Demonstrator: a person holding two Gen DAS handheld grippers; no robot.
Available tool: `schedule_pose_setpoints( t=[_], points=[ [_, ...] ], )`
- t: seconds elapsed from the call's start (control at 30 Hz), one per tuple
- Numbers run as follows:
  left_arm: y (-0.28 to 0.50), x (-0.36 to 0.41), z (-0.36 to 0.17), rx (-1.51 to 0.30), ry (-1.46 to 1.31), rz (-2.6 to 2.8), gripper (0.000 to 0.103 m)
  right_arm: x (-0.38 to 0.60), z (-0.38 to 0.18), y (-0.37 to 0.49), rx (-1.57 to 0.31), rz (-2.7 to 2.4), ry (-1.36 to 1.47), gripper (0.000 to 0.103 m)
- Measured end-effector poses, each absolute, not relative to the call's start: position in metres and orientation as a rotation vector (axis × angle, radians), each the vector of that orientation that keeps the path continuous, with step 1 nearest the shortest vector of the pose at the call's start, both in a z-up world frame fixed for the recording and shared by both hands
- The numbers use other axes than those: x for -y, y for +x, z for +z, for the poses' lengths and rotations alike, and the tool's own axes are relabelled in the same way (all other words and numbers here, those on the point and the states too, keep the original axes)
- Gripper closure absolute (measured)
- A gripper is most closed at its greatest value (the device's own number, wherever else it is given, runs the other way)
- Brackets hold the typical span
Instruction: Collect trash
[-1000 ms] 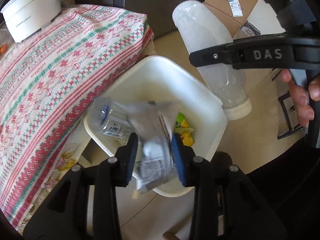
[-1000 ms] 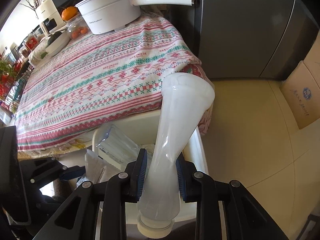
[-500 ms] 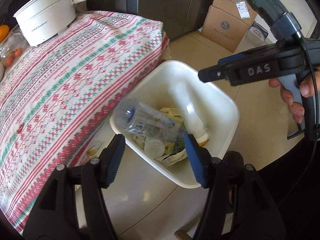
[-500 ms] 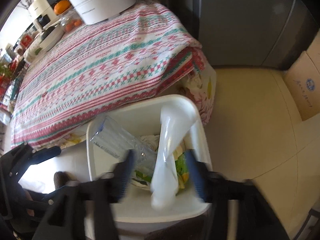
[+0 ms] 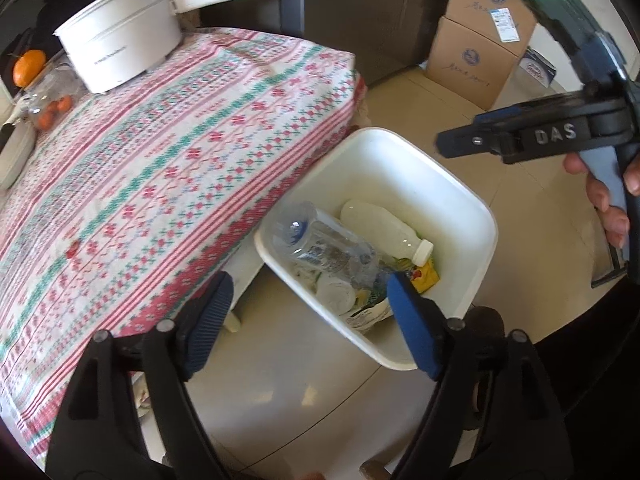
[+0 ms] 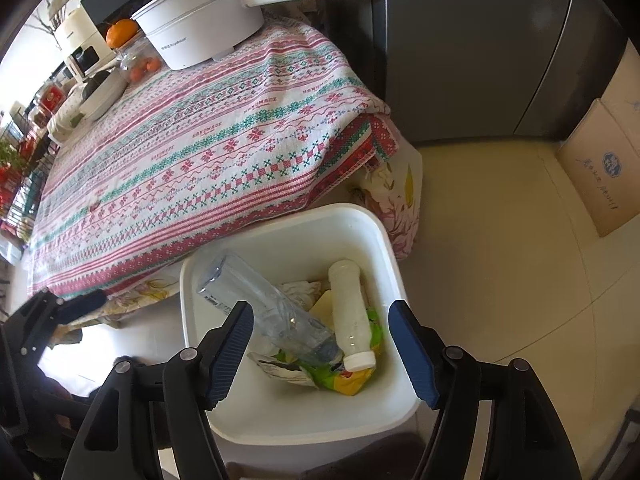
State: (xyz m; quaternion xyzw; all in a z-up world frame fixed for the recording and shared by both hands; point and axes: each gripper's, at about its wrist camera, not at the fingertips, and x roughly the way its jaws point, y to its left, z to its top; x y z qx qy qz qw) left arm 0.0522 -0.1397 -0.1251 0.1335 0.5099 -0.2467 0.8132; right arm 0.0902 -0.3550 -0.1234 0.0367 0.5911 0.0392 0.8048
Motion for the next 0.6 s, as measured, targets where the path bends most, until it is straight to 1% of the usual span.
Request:
schedule_pose_setpoints(
  t=[0.1, 0.13, 0.2, 0.23, 0.4, 0.5, 0.53, 0.6],
  points=[
    [0.047, 0.13, -0.117, -1.079, 0.274, -0.489, 0.016, 0.35, -0.113, 0.082, -1.243, 0.085, 0.059, 0.028],
    [0.045, 0.126, -0.113, -1.075, 0.271, -0.472, 0.014, 0.348, -0.11, 0.079, -1.235, 0.086, 0.051, 0.024],
    [0.038, 0.12, -0.106, -1.061, 0.282, -0.416, 0.003, 0.341, -0.1, 0.072, -1.211, 0.094, 0.036, 0.021],
    [0.034, 0.117, -0.101, -1.045, 0.293, -0.383, 0.002, 0.339, -0.095, 0.068, -1.2, 0.097, 0.035, 0.018],
    [0.01, 0.1, -0.073, -0.975, 0.272, -0.273, 0.001, 0.323, -0.066, 0.039, -1.107, 0.08, -0.028, 0.014],
    [-0.002, 0.088, -0.058, -0.945, 0.221, -0.236, 0.001, 0.313, -0.046, 0.02, -1.033, 0.083, -0.055, 0.002],
    [-0.006, 0.084, -0.052, -0.936, 0.201, -0.221, 0.001, 0.31, -0.038, 0.011, -0.999, 0.075, -0.058, 0.0],
    [-0.013, 0.074, -0.042, -0.918, 0.162, -0.194, 0.001, 0.306, -0.026, -0.003, -0.956, 0.059, -0.072, 0.0]
  ],
)
